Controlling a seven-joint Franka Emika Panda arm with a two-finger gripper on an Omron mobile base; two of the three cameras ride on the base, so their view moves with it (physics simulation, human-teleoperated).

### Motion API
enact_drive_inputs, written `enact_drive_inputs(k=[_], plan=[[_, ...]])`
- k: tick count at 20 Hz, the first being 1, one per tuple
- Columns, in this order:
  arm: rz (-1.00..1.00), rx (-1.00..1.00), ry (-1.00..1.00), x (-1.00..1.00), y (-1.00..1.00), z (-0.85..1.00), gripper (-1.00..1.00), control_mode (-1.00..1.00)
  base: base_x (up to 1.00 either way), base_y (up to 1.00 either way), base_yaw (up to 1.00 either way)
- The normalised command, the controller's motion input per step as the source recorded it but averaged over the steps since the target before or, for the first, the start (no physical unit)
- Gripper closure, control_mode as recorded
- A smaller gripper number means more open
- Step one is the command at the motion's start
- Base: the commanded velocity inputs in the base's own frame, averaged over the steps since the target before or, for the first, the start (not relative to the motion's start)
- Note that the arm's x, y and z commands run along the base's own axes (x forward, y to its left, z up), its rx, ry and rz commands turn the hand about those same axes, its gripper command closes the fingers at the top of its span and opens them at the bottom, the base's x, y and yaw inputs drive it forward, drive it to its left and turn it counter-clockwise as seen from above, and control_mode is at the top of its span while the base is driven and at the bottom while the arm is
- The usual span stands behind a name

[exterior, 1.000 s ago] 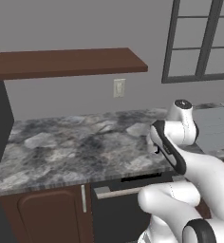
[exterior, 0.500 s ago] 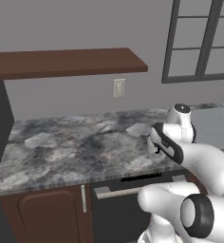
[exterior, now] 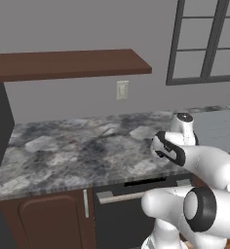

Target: Move the mug from next to the sink to the open cabinet. Then, move the bowl with the tangerine to the fridge to clear the area for faucet cleaning.

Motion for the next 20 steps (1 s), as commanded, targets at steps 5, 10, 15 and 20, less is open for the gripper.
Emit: enact_drive_inputs(k=[5, 10, 15, 20], plan=[[0.0, 0.0, -0.02, 0.34, 0.0, -0.27, -1.0, -1.0, 0.0, 0.0, 0.0], [0.0, 0.0, 0.0, 0.33, 0.0, -0.25, -1.0, -1.0, 0.0, 0.0, 0.0], [0.0, 0.0, 0.0, 0.34, -0.08, -0.2, -1.0, -1.0, 0.0, 0.0, 0.0], [0.0, 0.0, 0.0, 0.44, -0.11, -0.09, -1.0, -1.0, 0.0, 0.0, 0.0]])
